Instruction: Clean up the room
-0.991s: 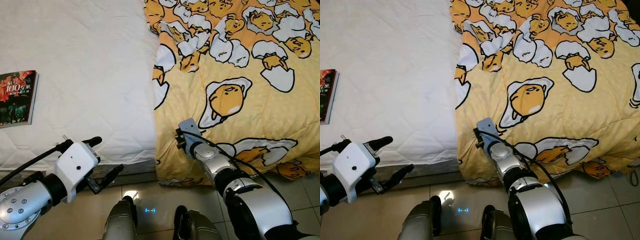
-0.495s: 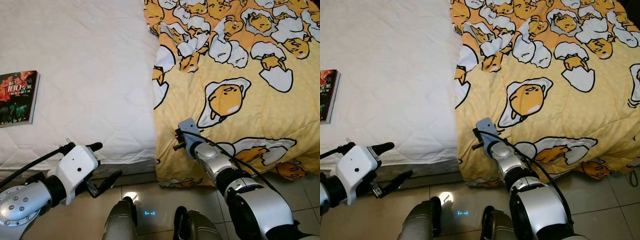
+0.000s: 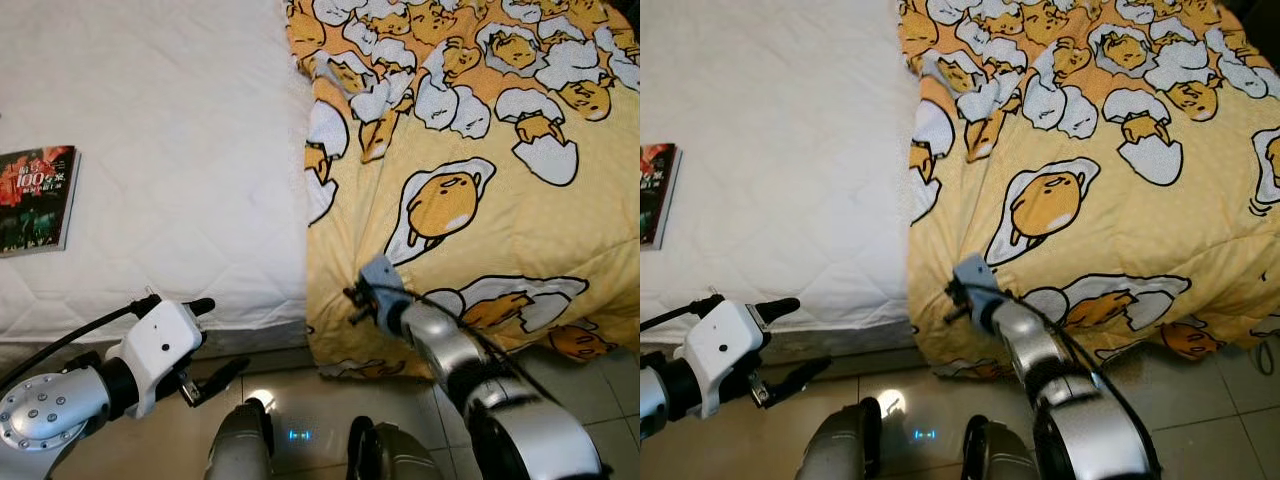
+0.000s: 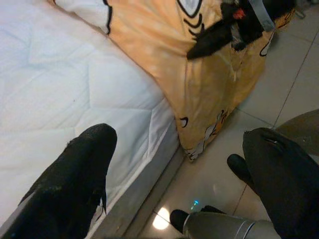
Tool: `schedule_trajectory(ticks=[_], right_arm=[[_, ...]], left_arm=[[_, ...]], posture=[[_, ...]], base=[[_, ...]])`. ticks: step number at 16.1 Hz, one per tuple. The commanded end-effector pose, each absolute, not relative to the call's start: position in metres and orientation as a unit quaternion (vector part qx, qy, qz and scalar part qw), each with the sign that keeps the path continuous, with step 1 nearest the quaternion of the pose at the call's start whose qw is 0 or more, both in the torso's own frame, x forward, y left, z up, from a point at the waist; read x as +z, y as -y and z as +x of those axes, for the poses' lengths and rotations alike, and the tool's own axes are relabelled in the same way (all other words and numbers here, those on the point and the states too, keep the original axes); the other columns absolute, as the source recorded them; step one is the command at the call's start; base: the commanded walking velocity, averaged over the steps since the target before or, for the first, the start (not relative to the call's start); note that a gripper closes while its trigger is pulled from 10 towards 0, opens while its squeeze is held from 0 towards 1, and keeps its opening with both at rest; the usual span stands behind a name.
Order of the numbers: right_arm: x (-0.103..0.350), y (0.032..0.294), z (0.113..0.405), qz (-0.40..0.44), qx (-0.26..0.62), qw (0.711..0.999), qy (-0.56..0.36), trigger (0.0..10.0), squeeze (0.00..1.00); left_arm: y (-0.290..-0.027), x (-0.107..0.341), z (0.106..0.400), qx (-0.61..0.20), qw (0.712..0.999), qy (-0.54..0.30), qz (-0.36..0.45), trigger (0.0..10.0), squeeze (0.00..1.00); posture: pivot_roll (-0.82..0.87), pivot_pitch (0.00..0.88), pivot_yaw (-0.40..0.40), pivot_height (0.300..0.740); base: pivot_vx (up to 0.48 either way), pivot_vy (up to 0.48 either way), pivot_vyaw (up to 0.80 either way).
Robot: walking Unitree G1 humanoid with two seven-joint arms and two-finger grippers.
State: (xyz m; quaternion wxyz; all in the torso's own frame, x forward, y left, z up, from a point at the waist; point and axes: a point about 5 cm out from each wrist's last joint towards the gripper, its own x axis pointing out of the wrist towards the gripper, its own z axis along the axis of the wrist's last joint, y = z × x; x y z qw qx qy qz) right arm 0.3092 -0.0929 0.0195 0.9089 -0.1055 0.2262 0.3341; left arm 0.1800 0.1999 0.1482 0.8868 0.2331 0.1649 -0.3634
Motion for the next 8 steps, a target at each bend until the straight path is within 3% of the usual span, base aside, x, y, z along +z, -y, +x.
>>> schedule_trajectory(ticks=[1, 3, 8], right_arm=[[0.005, 0.083, 0.293, -0.108, 0.379, 0.884, -0.252, 0.0, 0.0], [-0.005, 0.073, 0.274, -0.088, 0.425, 0.865, -0.252, 0.0, 0.0], [-0.02, 0.058, 0.244, -0.072, 0.453, 0.849, -0.263, 0.0, 0.0]], left_arm=[[-0.199, 0.146, 0.178, -0.371, 0.882, -0.17, 0.234, 10.0, 0.31], [-0.199, 0.145, 0.176, -0.375, 0.881, -0.169, 0.234, 10.0, 0.31], [-0.192, 0.138, 0.177, -0.388, 0.876, -0.17, 0.23, 10.0, 0.3]], posture=[[0.37, 0.176, -0.035, 0.74], [0.36, 0.154, -0.035, 0.74], [0.35, 0.116, -0.045, 0.74]], base=[[0.0, 0.0, 0.0], [0.0, 0.0, 0.0], [0.0, 0.0, 0.0]])
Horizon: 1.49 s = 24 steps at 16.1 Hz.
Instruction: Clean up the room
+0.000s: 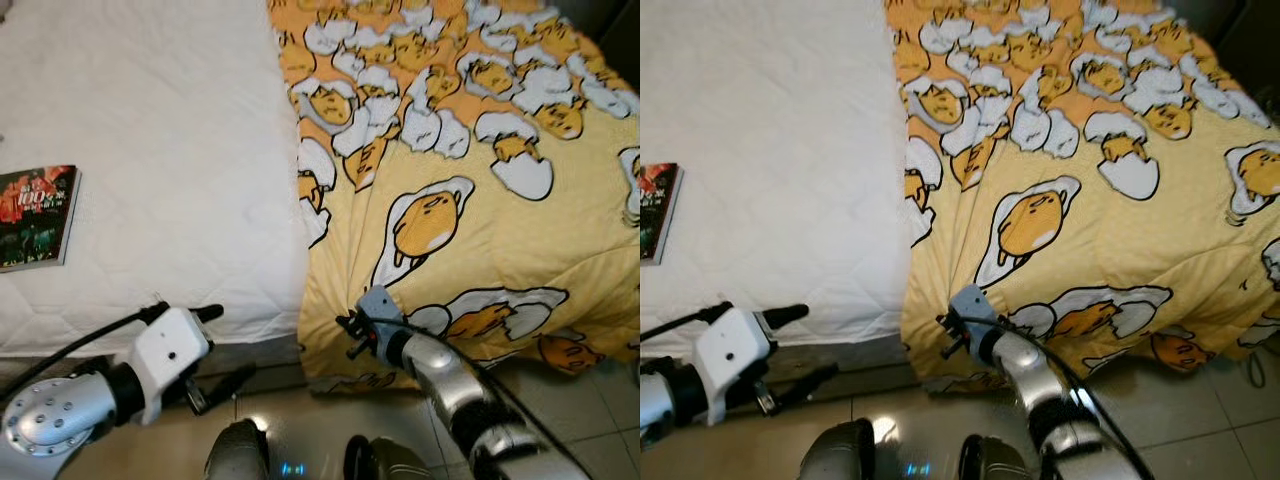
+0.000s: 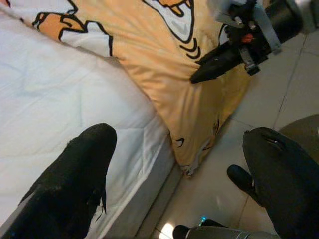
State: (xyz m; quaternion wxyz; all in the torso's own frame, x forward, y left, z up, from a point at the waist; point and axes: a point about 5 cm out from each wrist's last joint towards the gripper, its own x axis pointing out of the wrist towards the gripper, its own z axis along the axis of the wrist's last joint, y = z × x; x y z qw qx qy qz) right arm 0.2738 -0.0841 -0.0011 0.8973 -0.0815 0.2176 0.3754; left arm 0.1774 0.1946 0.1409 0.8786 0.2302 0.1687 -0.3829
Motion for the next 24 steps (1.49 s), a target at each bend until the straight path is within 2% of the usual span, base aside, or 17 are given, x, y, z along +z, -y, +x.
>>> schedule_trajectory(ticks=[1, 3, 4, 5, 7, 8, 10, 12, 14, 17, 24], right_arm=[[-0.021, 0.057, 0.242, -0.074, 0.454, 0.848, -0.263, 0.0, 0.0], [-0.025, 0.059, 0.239, -0.092, 0.437, 0.852, -0.275, 0.0, 0.0], [-0.026, 0.06, 0.239, -0.099, 0.43, 0.854, -0.276, 2.2, 0.0], [-0.025, 0.063, 0.242, -0.077, 0.403, 0.866, -0.287, 10.0, 1.0], [-0.021, 0.067, 0.246, -0.071, 0.389, 0.875, -0.279, 10.0, 1.0], [-0.012, 0.076, 0.253, -0.059, 0.361, 0.895, -0.257, 10.0, 1.0], [0.006, 0.093, 0.256, -0.031, 0.32, 0.921, -0.218, 10.0, 1.0], [0.028, 0.106, 0.254, -0.02, 0.273, 0.947, -0.167, 10.0, 1.0], [0.052, 0.13, 0.257, -0.023, 0.155, 0.983, -0.096, 10.0, 1.0], [0.074, 0.15, 0.26, -0.003, 0.047, 0.997, -0.054, 10.0, 1.0], [0.09, 0.145, 0.271, -0.003, 0.074, 0.996, -0.046, 10.0, 1.0]], left_arm=[[-0.191, 0.138, 0.178, -0.389, 0.876, -0.169, 0.23, 10.0, 0.3], [-0.188, 0.136, 0.181, -0.388, 0.878, -0.164, 0.228, 10.0, 0.31], [-0.187, 0.135, 0.182, -0.388, 0.878, -0.164, 0.228, 10.0, 0.31], [-0.184, 0.132, 0.183, -0.384, 0.882, -0.16, 0.221, 10.0, 0.3], [-0.181, 0.129, 0.186, -0.381, 0.887, -0.155, 0.213, 10.0, 0.3], [-0.178, 0.126, 0.191, -0.357, 0.904, -0.143, 0.187, 10.0, 0.3], [-0.175, 0.12, 0.201, -0.284, 0.941, -0.118, 0.139, 10.0, 0.3], [-0.184, 0.116, 0.21, -0.213, 0.963, -0.106, 0.13, 10.0, 0.31], [-0.199, 0.111, 0.221, -0.109, 0.983, -0.105, 0.108, 10.0, 0.33], [-0.203, 0.109, 0.232, -0.049, 0.99, -0.088, 0.102, 10.0, 0.32], [-0.212, 0.102, 0.246, -0.01, 0.991, -0.071, 0.111, 10.0, 0.33]], posture=[[0.35, 0.113, -0.047, 0.74], [0.34, 0.106, -0.052, 0.74], [0.34, 0.096, -0.049, 0.74], [0.32, 0.072, -0.042, 0.74], [0.31, 0.054, -0.038, 0.74], [0.28, 0.03, -0.03, 0.74], [0.22, 0.0, -0.018, 0.74], [0.15, 0.0, 0.0, 0.74], [0.1, 0.0, 0.031, 0.74], [0.08, 0.0, 0.04, 0.74], [0.08, 0.0, 0.01, 0.74]], base=[[0.0, 0.0, 0.0], [0.0, 0.0, 0.0], [0.0, 0.0, 0.0], [0.0, 0.0, 0.0], [0.0, 0.0, 0.0], [0.0, 0.0, 0.0], [0.0, 0.0, 0.0], [0.0, 0.0, 0.0], [0.0, -0.12, 0.0], [0.0, -0.326, 0.0], [0.0, -0.408, 0.0]])
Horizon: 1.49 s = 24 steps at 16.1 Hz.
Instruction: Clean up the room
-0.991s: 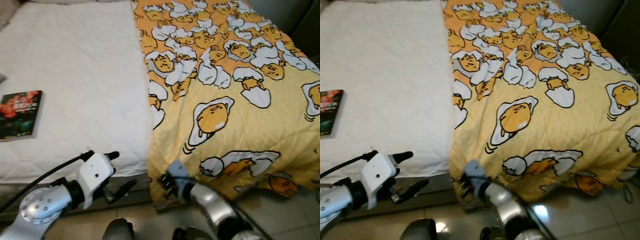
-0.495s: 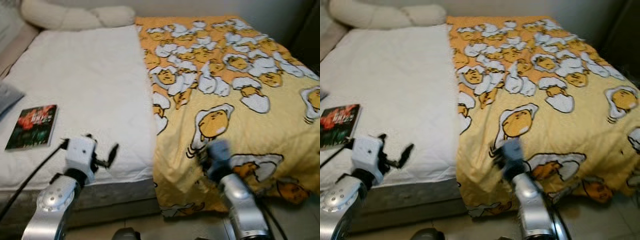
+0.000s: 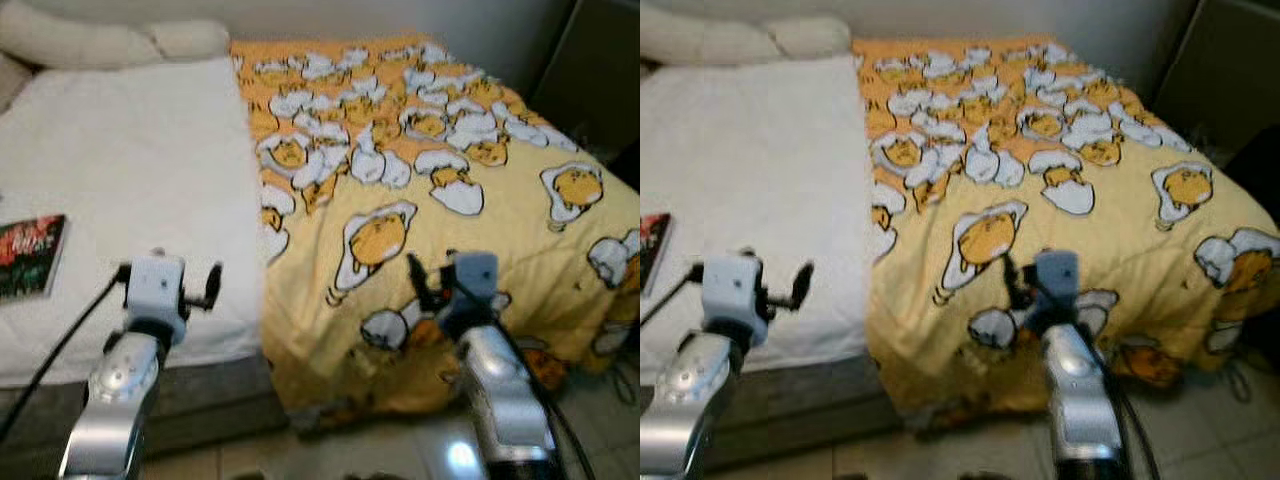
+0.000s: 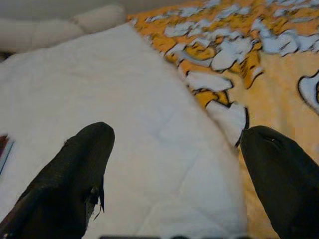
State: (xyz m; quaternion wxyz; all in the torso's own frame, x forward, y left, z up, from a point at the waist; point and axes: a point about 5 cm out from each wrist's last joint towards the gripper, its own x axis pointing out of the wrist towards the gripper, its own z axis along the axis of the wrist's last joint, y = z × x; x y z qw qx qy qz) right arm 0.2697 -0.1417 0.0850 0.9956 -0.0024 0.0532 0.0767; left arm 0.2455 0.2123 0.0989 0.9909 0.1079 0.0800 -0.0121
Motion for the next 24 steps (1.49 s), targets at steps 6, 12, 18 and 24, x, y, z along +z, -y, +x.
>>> schedule_trajectory(ticks=[6, 12, 18, 24], right_arm=[[0.082, 0.137, 0.267, -0.01, 0.092, 0.993, -0.07, 10.0, 0.0], [0.072, 0.144, 0.267, 0.008, 0.049, 0.995, -0.091, 10.0, 0.0], [0.051, 0.158, 0.249, 0.021, -0.025, 0.99, -0.138, 10.0, 0.0], [0.047, 0.18, 0.234, -0.001, -0.054, 0.99, -0.133, 10.0, 0.0]], left_arm=[[-0.218, 0.087, 0.249, 0.013, 0.991, -0.077, 0.105, 10.0, 0.32], [-0.224, 0.084, 0.256, 0.025, 0.992, -0.067, 0.105, 10.0, 0.31], [-0.227, 0.093, 0.226, 0.036, 0.992, -0.064, 0.107, 10.0, 0.29], [-0.195, 0.085, 0.214, -0.017, 0.994, -0.067, 0.085, 10.0, 0.3]], posture=[[0.08, 0.0, -0.01, 0.74], [0.07, 0.0, -0.021, 0.74], [0.11, 0.0, -0.048, 0.74], [0.04, 0.0, 0.005, 0.74]], base=[[0.0, -0.462, 0.0], [0.0, -0.451, 0.0], [0.0, 0.0, -0.77], [0.0, 0.0, -0.76]])
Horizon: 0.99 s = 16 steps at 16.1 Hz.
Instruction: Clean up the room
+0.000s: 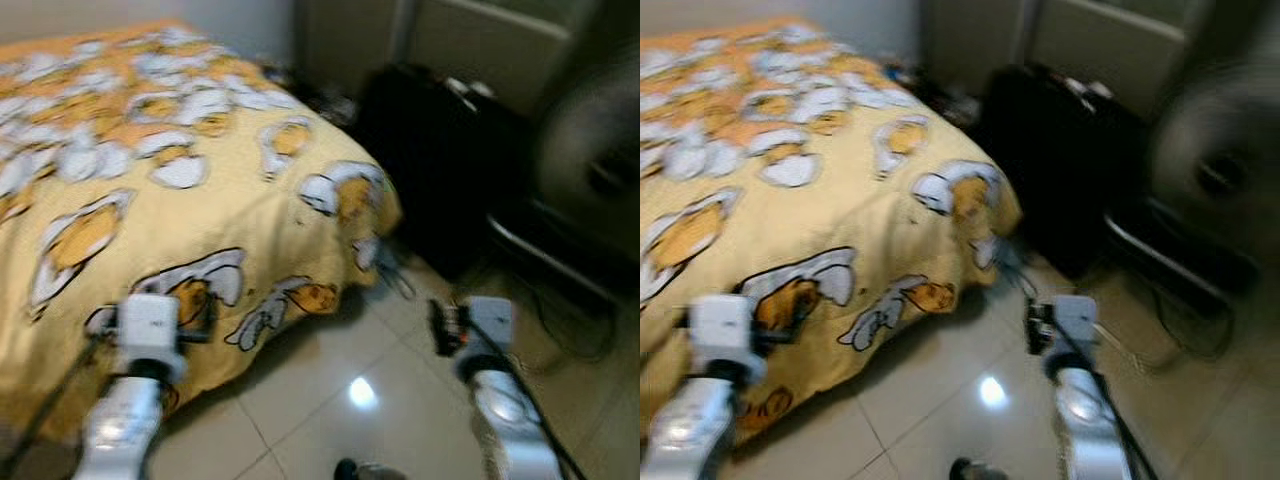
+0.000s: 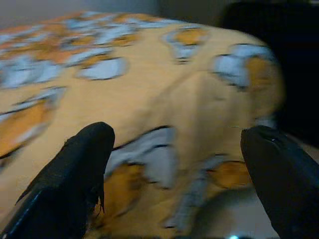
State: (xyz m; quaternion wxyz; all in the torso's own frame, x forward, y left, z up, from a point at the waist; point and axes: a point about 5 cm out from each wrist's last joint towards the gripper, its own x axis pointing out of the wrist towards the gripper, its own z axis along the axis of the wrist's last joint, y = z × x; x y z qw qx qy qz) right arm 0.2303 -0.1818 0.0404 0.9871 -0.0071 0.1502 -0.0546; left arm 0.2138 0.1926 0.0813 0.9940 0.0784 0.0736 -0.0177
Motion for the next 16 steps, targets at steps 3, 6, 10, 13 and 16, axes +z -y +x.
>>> schedule_trajectory(ticks=[3, 6, 10, 13, 16], right_arm=[[0.052, 0.194, 0.228, 0.002, -0.073, 0.99, -0.124, 10.0, 0.0], [0.052, 0.194, 0.228, 0.002, -0.073, 0.99, -0.124, 10.0, 0.0], [0.052, 0.194, 0.228, 0.002, -0.073, 0.99, -0.124, 10.0, 0.0], [0.052, 0.194, 0.228, 0.002, -0.073, 0.99, -0.124, 10.0, 0.0], [0.054, 0.201, 0.235, -0.022, -0.065, 0.991, -0.116, 10.0, 0.0]], left_arm=[[-0.168, 0.084, 0.218, -0.057, 0.994, -0.064, 0.073, 10.0, 0.32], [-0.168, 0.084, 0.218, -0.057, 0.994, -0.064, 0.073, 10.0, 0.32], [-0.168, 0.084, 0.218, -0.057, 0.994, -0.064, 0.073, 10.0, 0.32], [-0.168, 0.084, 0.218, -0.057, 0.994, -0.064, 0.073, 10.0, 0.32], [-0.157, 0.072, 0.244, -0.083, 0.992, -0.071, 0.063, 10.0, 0.33]], posture=[[0.04, 0.0, -0.036, 0.74], [0.04, 0.0, -0.036, 0.74], [0.04, 0.0, -0.036, 0.74], [0.04, 0.0, -0.036, 0.74], [-0.04, 0.0, 0.024, 0.74]], base=[[0.085, 0.0, -0.5], [0.255, 0.0, 0.0], [0.255, 0.0, 0.0], [0.255, 0.0, 0.0], [0.346, 0.0, 0.0]])
